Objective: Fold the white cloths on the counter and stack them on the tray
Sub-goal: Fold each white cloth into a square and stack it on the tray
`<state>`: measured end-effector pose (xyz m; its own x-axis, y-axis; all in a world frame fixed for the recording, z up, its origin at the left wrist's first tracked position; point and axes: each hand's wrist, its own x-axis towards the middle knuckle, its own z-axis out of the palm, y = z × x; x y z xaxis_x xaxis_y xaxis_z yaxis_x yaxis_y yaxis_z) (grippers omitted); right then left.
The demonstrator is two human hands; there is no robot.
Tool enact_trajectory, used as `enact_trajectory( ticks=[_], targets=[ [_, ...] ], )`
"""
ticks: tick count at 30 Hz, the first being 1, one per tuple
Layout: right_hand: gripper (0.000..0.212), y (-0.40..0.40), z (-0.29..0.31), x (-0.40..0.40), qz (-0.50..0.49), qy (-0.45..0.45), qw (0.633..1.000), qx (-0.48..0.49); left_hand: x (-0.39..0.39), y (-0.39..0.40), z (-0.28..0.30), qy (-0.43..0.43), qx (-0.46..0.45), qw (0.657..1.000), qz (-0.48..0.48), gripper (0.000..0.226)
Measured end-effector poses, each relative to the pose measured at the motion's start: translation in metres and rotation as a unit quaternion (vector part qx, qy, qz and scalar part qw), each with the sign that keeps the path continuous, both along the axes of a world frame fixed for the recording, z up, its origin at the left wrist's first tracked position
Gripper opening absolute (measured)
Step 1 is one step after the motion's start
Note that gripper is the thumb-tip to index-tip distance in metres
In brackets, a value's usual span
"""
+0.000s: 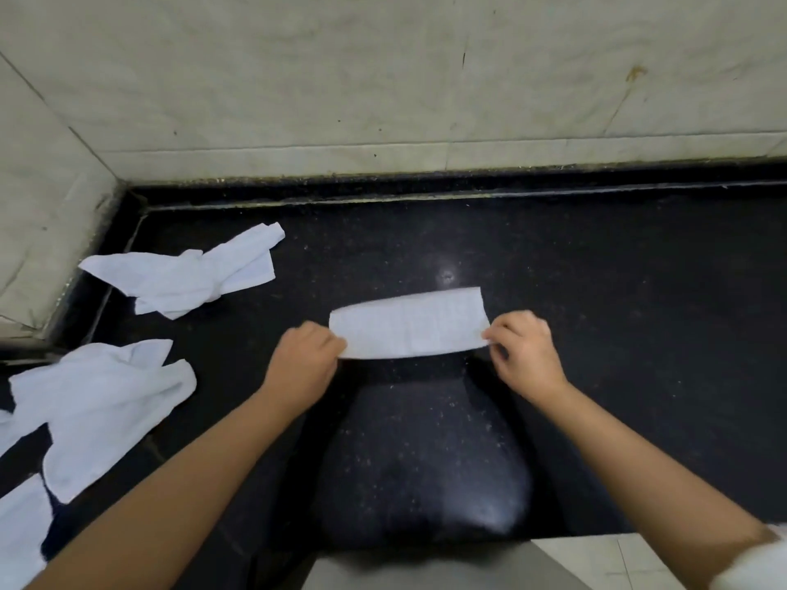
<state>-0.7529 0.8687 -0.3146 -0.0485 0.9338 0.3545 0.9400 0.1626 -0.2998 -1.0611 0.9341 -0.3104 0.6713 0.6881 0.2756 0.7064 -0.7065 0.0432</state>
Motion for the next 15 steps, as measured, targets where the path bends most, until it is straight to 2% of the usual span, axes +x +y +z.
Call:
enact_trajectory(
  ticks=[3,4,5,6,7,9,13,15],
  targets=[
    [0.025,-0.03,-0.032,-0.012,-0.013,-0.034,0.992,-0.122,-0.004,-0.029,-0.036,0.087,-0.083,0.993,-0.008,0.006],
    [0.021,-0.038,-0.037,-0.014,-0.025,-0.04,0.989,-0.139,-0.006,-0.037,-0.045,0.086,-0.101,0.991,-0.002,0.01],
    [0.012,-0.045,-0.039,-0.017,-0.033,-0.045,0.988,-0.143,-0.008,-0.043,-0.048,0.078,-0.114,0.99,0.012,0.003],
    [0.015,-0.048,-0.041,-0.018,-0.05,-0.038,0.987,-0.146,-0.009,-0.045,-0.05,0.059,-0.129,0.99,0.023,0.01],
    [0.027,-0.048,-0.041,-0.02,-0.069,-0.027,0.986,-0.147,-0.009,-0.046,-0.049,0.044,-0.136,0.989,0.036,0.022],
    [0.035,-0.044,-0.036,-0.025,-0.14,-0.001,0.979,-0.146,-0.004,-0.041,-0.043,-0.004,-0.128,0.99,0.056,0.03],
    [0.036,-0.031,-0.023,-0.037,-0.296,0.008,0.911,-0.289,0.026,-0.025,-0.036,0.009,-0.133,0.982,0.13,0.026],
    [0.035,-0.026,-0.024,-0.043,-0.318,-0.01,0.891,-0.324,0.046,-0.018,-0.035,0.037,-0.172,0.969,0.176,0.041]
  ],
)
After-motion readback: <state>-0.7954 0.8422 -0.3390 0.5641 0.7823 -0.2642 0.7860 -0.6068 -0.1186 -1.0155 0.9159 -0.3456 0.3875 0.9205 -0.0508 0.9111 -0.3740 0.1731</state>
